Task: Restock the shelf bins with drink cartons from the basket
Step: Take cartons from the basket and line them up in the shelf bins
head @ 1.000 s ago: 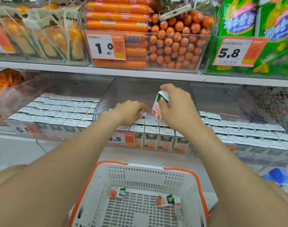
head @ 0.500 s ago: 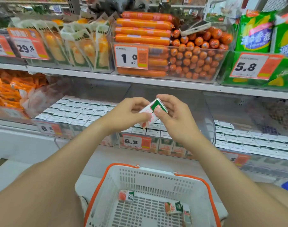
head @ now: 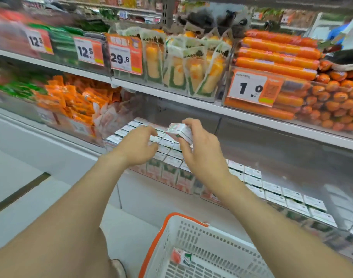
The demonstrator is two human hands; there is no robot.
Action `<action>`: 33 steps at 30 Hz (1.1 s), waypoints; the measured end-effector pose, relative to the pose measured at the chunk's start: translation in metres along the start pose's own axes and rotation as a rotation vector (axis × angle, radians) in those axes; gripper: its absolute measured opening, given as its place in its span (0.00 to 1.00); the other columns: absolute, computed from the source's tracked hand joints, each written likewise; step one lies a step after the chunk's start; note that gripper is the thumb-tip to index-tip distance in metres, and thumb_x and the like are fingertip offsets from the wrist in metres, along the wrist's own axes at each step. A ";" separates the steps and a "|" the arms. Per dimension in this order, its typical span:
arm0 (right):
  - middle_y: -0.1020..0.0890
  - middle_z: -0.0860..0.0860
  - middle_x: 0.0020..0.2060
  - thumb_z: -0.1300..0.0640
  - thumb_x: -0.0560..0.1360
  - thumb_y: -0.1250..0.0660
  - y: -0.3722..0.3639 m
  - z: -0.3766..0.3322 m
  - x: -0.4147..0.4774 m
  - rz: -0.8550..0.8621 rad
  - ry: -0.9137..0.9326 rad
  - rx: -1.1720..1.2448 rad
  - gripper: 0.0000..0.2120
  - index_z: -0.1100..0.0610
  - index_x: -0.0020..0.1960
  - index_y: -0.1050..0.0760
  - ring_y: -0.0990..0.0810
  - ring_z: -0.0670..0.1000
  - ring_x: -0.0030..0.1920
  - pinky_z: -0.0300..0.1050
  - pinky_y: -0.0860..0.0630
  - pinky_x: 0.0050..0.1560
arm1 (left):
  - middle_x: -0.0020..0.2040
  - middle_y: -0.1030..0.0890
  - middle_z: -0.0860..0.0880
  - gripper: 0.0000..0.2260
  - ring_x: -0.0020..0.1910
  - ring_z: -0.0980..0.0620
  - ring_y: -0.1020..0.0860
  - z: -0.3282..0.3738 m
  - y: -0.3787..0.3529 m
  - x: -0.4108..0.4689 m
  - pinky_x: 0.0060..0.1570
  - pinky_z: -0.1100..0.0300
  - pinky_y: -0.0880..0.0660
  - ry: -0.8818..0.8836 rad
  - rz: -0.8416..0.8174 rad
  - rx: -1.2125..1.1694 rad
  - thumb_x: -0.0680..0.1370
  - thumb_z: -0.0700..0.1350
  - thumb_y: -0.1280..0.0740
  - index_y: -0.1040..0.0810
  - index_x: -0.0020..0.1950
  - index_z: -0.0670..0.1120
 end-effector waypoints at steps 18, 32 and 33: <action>0.17 0.57 0.61 0.46 0.79 0.28 -0.219 0.069 0.201 -0.327 -0.374 -0.088 0.22 0.58 0.67 0.24 0.19 0.59 0.62 0.50 0.22 0.62 | 0.80 0.36 0.47 0.35 0.81 0.43 0.44 -0.073 -0.018 0.025 0.78 0.37 0.48 0.044 -0.036 0.331 0.80 0.70 0.55 0.37 0.79 0.50; 0.22 0.61 0.66 0.51 0.87 0.46 -0.235 0.065 0.208 -0.618 -0.335 -0.188 0.20 0.62 0.69 0.26 0.21 0.61 0.63 0.45 0.30 0.53 | 0.78 0.35 0.45 0.30 0.78 0.41 0.40 -0.069 -0.017 0.026 0.78 0.35 0.50 0.051 -0.078 0.350 0.84 0.67 0.53 0.37 0.78 0.51; 0.21 0.62 0.65 0.52 0.87 0.46 -0.232 0.063 0.203 -0.629 -0.323 -0.180 0.19 0.62 0.68 0.26 0.21 0.61 0.63 0.44 0.29 0.53 | 0.76 0.33 0.45 0.29 0.77 0.41 0.39 -0.067 -0.016 0.026 0.77 0.35 0.48 0.053 -0.076 0.349 0.84 0.67 0.53 0.35 0.77 0.50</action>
Point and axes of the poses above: each hand's wrist, its own x-axis towards the middle knuckle, its own y-axis out of the back of the hand, z = x × y, the point moved 3 cm from there along x, towards the middle knuckle
